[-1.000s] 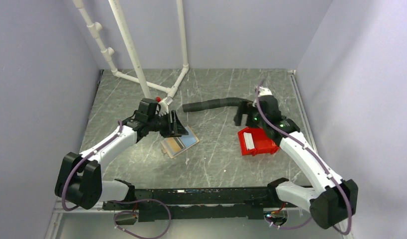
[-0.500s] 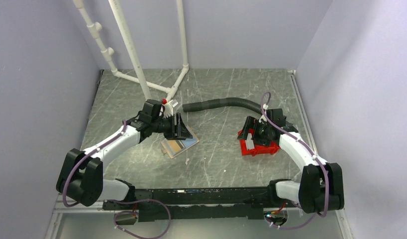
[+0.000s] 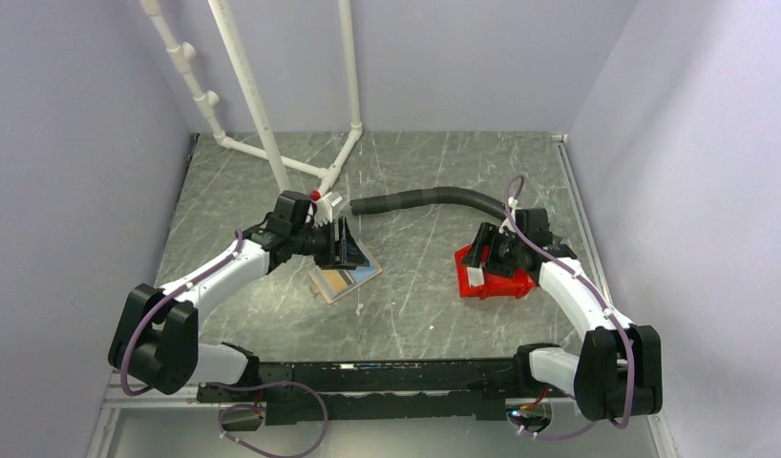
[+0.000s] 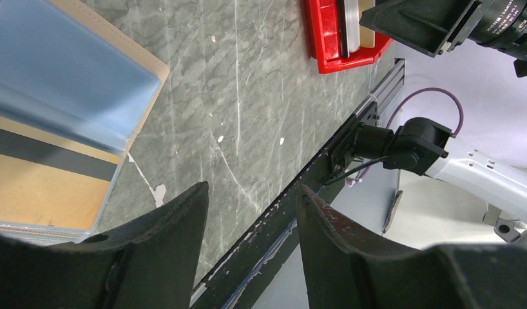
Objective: Put the credit cards into the card holder
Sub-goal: Pick up the credit card from the storage box.
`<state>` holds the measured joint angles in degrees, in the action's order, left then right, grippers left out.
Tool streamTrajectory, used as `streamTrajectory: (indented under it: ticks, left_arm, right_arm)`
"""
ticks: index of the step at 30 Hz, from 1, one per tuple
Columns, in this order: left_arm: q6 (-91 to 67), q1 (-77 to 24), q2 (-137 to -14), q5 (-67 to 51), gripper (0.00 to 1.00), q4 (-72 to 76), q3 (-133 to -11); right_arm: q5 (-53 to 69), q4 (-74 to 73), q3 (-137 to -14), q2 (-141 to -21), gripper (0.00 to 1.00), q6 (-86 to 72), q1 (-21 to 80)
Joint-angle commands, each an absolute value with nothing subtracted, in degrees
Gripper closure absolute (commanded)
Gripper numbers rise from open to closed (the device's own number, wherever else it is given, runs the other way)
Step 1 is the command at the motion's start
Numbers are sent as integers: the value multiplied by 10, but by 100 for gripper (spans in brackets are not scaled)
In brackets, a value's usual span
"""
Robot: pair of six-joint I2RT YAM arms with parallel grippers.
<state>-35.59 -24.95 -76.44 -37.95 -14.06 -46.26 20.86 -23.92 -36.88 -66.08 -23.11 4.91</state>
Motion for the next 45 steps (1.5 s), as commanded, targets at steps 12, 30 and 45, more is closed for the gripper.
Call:
streamTrajectory:
  ticks: [12, 30, 45]
  left_arm:
    - [-349, -251, -763, -395, 42, -135, -483]
    - [-347, -251, -766, -394, 42, -139, -481]
    - [-349, -251, -773, -398, 41, -138, -486]
  right_arm:
    - [209, -227, -372, -665, 34, -233, 48]
    - [261, -167, -355, -728, 16, -241, 46]
    - [257, -202, -364, -662, 54, -239, 40]
